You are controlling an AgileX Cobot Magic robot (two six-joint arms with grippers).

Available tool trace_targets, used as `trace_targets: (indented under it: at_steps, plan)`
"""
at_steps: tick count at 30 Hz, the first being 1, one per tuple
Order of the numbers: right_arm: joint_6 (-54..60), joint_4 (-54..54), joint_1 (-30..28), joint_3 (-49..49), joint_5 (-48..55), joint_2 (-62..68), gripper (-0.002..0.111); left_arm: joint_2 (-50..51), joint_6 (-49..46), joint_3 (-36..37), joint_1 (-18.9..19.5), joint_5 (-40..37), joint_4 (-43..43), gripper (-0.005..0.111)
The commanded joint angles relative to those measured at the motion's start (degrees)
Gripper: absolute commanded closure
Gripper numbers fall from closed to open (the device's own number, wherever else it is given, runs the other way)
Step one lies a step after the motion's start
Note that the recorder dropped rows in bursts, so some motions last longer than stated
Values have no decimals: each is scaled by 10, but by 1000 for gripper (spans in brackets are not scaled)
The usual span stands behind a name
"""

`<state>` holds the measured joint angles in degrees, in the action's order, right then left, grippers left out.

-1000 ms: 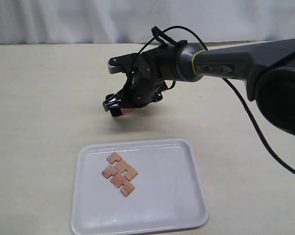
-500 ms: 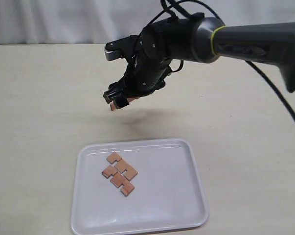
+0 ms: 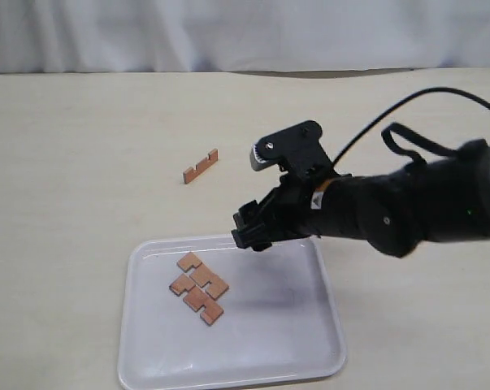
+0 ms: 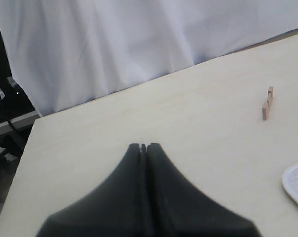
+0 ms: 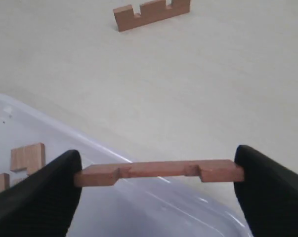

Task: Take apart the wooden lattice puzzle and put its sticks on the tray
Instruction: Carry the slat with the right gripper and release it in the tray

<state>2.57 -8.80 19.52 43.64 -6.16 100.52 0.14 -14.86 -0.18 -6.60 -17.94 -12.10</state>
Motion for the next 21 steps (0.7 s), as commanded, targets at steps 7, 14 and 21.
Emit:
trace_targets:
  at_steps: [7,14,21]
  plan:
    - [4,-8,0,-32,-8,-6,104,-1,-3,2,6,5,-1,107]
    - [5,-8,18,-30,-4,-1,104,-1,-3,2,6,5,-1,107]
    - [36,-6,83,-7,17,6,79,-1,-3,2,6,5,-1,107]
